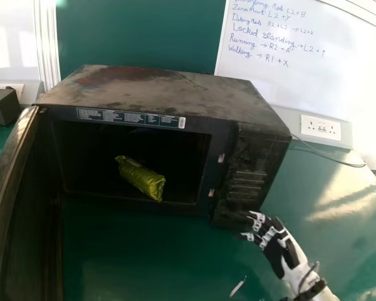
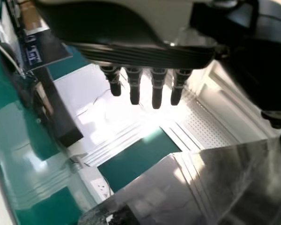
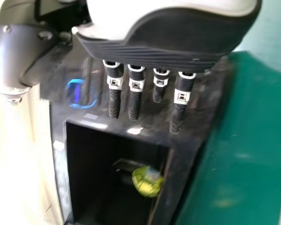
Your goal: Put biscuit inside oven
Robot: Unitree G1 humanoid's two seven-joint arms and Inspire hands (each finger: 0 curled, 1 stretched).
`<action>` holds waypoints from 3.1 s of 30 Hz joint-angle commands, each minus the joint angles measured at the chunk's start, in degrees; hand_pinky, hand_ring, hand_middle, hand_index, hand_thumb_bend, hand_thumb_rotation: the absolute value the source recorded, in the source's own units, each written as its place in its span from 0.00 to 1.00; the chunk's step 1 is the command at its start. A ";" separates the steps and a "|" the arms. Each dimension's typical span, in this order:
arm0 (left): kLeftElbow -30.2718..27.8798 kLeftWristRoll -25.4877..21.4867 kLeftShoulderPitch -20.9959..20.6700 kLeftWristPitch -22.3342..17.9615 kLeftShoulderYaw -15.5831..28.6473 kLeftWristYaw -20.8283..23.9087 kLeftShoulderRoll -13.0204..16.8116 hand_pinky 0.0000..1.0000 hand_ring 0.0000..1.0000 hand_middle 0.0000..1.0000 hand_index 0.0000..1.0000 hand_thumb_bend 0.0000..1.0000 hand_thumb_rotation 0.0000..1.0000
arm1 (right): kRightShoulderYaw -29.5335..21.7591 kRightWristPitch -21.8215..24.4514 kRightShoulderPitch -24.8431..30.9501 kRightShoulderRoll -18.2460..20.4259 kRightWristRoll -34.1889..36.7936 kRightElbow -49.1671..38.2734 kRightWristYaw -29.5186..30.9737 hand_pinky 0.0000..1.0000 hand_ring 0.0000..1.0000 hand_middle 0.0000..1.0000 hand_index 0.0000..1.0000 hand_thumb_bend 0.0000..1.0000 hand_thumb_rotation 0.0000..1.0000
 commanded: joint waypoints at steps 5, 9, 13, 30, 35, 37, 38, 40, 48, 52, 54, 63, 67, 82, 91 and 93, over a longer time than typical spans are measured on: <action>2.74 2.62 -3.04 -3.51 2.32 1.30 -0.20 1.00 1.00 1.00 1.00 0.82 1.00 | -4.39 7.07 1.35 -0.65 3.76 0.17 3.07 0.64 0.80 0.84 0.81 0.97 0.50; 5.30 6.05 -5.63 -7.53 5.48 1.39 0.81 1.00 1.00 1.00 1.00 0.86 1.00 | -6.85 15.70 1.49 -0.92 6.65 -0.21 2.50 0.67 0.81 0.86 0.81 0.94 0.51; 6.44 10.09 -7.59 -9.75 8.91 2.03 0.01 1.00 1.00 1.00 1.00 0.88 0.99 | -8.86 21.92 0.02 -0.31 8.00 1.75 1.12 0.69 0.80 0.84 0.79 0.94 0.54; 10.50 20.96 -14.41 -19.60 20.40 3.32 1.28 1.00 1.00 1.00 1.00 0.89 0.97 | -12.26 13.07 -4.90 3.65 1.47 11.68 -6.36 0.66 0.80 0.83 0.79 0.87 0.52; 9.53 25.28 -17.71 -23.68 26.73 2.44 1.15 1.00 1.00 1.00 1.00 0.89 0.95 | -12.69 12.66 -6.52 4.32 1.35 13.70 -7.10 0.64 0.80 0.84 0.80 0.83 0.59; 8.88 26.37 -18.33 -24.82 28.01 2.01 1.51 1.00 1.00 1.00 1.00 0.89 0.95 | -12.53 12.56 -6.90 4.54 1.08 13.99 -7.24 0.64 0.79 0.83 0.78 0.85 0.60; 8.58 26.74 -18.35 -25.21 28.28 1.64 1.92 1.00 1.00 1.00 1.00 0.90 0.95 | -12.45 12.43 -7.06 4.68 0.92 14.09 -7.37 0.64 0.79 0.83 0.78 0.86 0.59; 7.78 27.28 -18.38 -25.82 28.57 1.00 2.65 1.00 1.00 1.00 1.00 0.90 0.95 | -12.39 11.92 -7.32 4.93 0.52 14.40 -7.61 0.64 0.79 0.83 0.79 0.84 0.59; 5.21 27.72 -19.22 -25.38 28.42 -0.63 4.41 1.00 1.00 1.00 1.00 0.90 0.93 | -13.25 12.46 -7.79 5.49 1.55 15.29 -6.31 0.65 0.79 0.82 0.78 0.84 0.58; 4.03 27.80 -19.15 -25.01 28.10 -1.56 5.84 1.00 1.00 1.00 1.00 0.91 0.91 | -13.60 12.73 -7.99 5.42 1.67 15.95 -5.87 0.66 0.80 0.83 0.76 0.84 0.59; 3.17 27.85 -19.06 -24.43 28.09 -1.97 6.26 1.00 1.00 1.00 1.00 0.91 0.92 | -13.47 12.60 -7.99 5.26 1.25 16.15 -5.77 0.67 0.80 0.83 0.76 0.85 0.59; 0.55 26.85 -18.02 -21.61 25.25 -3.02 9.24 1.00 1.00 1.00 1.00 0.93 0.90 | -13.36 13.51 -8.04 5.27 1.05 16.54 -5.84 0.70 0.84 0.86 0.75 0.85 0.54; -0.53 26.67 -17.44 -20.10 23.79 -3.31 11.00 1.00 1.00 1.00 1.00 0.95 0.89 | -13.31 13.28 -7.98 5.39 0.85 16.67 -5.91 0.72 0.85 0.88 0.75 0.85 0.53; -4.97 26.85 -17.86 -12.48 20.24 -4.92 18.16 1.00 1.00 1.00 1.00 0.93 0.92 | -12.94 12.80 -6.84 6.15 0.32 15.37 -6.47 0.76 0.89 0.92 0.80 0.83 0.60; -8.24 26.19 -16.83 -7.14 17.73 -6.49 22.30 1.00 1.00 1.00 1.00 0.92 0.92 | -13.13 11.84 -5.74 6.57 0.18 14.33 -6.79 0.85 0.91 0.93 0.80 0.84 0.61; -8.59 25.90 -16.52 -6.16 17.26 -6.82 23.36 1.00 1.00 1.00 1.00 0.91 0.92 | -13.11 11.82 -5.64 6.78 0.33 14.22 -6.76 0.86 0.92 0.94 0.82 0.84 0.60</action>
